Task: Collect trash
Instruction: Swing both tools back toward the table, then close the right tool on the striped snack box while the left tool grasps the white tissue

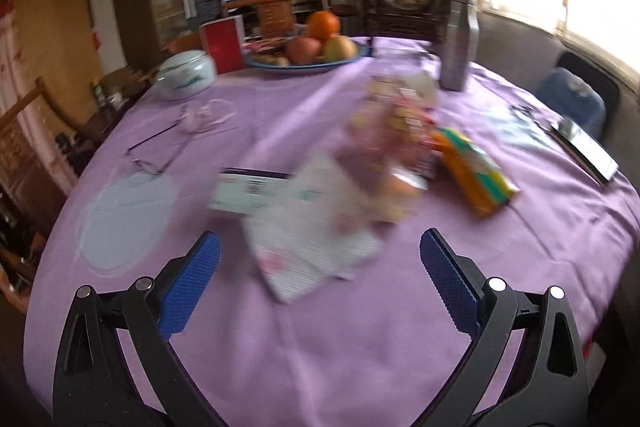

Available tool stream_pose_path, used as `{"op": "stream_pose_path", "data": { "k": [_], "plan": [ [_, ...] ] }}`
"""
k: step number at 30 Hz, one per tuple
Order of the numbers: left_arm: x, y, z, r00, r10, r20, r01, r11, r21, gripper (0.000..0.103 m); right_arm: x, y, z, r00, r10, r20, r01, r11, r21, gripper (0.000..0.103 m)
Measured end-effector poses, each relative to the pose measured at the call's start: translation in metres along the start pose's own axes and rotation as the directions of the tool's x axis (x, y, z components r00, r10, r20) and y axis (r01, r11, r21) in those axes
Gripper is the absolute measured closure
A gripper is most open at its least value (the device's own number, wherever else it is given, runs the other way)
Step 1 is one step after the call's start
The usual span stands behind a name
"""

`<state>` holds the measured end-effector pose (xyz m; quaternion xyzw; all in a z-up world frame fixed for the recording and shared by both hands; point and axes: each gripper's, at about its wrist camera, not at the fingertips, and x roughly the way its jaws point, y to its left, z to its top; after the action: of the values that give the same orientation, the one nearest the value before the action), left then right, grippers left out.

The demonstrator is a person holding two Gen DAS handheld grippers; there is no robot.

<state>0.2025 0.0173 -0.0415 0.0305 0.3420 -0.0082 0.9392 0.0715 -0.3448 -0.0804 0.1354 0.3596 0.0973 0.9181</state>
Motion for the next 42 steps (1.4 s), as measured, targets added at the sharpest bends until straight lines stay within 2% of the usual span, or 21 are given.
{"op": "stream_pose_path", "data": {
  "k": [4,9,14,18,26,29,30,32,33,34,35,37,40,42],
  "plan": [
    [0.016,0.027,0.004,1.0,-0.018,-0.02,0.018,0.999,-0.028,0.007,0.025,0.035,0.015,0.999,0.044,-0.019,-0.045,0.997,-0.063,0.014],
    [0.036,0.028,0.011,0.998,-0.042,-0.036,0.042,0.999,0.006,0.007,0.048,0.07,0.03,0.997,0.065,-0.032,-0.069,0.987,-0.143,0.014],
    [0.049,0.031,0.017,0.98,-0.186,-0.063,0.184,0.982,-0.044,0.007,0.081,0.091,0.054,0.995,0.074,-0.06,-0.084,0.979,-0.186,0.014],
    [0.049,0.038,0.017,0.97,-0.237,-0.052,0.232,0.969,-0.085,0.007,0.113,0.104,0.074,0.992,0.087,-0.09,-0.102,0.978,-0.184,0.014],
    [0.046,0.055,0.015,0.969,-0.247,-0.013,0.241,0.954,-0.177,0.007,0.176,0.115,0.103,0.984,0.062,-0.168,-0.088,0.985,-0.151,0.014],
    [0.044,0.057,0.015,0.968,-0.25,0.001,0.246,0.952,-0.18,0.007,0.197,0.118,0.105,0.972,0.061,-0.225,-0.095,0.985,-0.143,0.014],
    [0.044,0.055,0.016,0.967,-0.253,0.0,0.25,0.952,-0.175,0.007,0.206,0.119,0.104,0.96,0.075,-0.269,-0.114,0.985,-0.131,0.014],
    [0.044,0.053,0.016,0.965,-0.261,-0.004,0.257,0.952,-0.166,0.007,0.214,0.117,0.105,0.949,0.091,-0.303,-0.132,0.984,-0.118,0.016],
    [0.044,0.052,0.016,0.964,-0.265,-0.005,0.26,0.952,-0.162,0.007,0.215,0.116,0.104,0.944,0.103,-0.314,-0.145,0.983,-0.113,0.023],
    [0.045,0.052,0.016,0.963,-0.268,-0.007,0.263,0.951,-0.159,0.007,0.217,0.117,0.103,0.942,0.101,-0.32,-0.144,0.983,-0.114,0.042],
    [0.045,0.052,0.016,0.963,-0.269,-0.01,0.264,0.952,-0.158,0.007,0.216,0.119,0.101,0.944,0.087,-0.319,-0.133,0.983,-0.124,0.053],
    [0.046,0.051,0.016,0.962,-0.272,-0.015,0.267,0.951,-0.154,0.008,0.21,0.124,0.1,0.953,0.084,-0.291,-0.132,0.98,-0.149,0.059],
    [0.049,0.049,0.016,0.959,-0.28,-0.037,0.271,0.951,-0.151,0.013,0.195,0.124,0.099,0.972,0.072,-0.223,-0.109,0.981,-0.16,0.06],
    [0.053,0.046,0.016,0.957,-0.283,-0.057,0.273,0.951,-0.146,0.019,0.191,0.12,0.099,0.977,0.065,-0.202,-0.097,0.984,-0.149,0.06]
  ]
}}
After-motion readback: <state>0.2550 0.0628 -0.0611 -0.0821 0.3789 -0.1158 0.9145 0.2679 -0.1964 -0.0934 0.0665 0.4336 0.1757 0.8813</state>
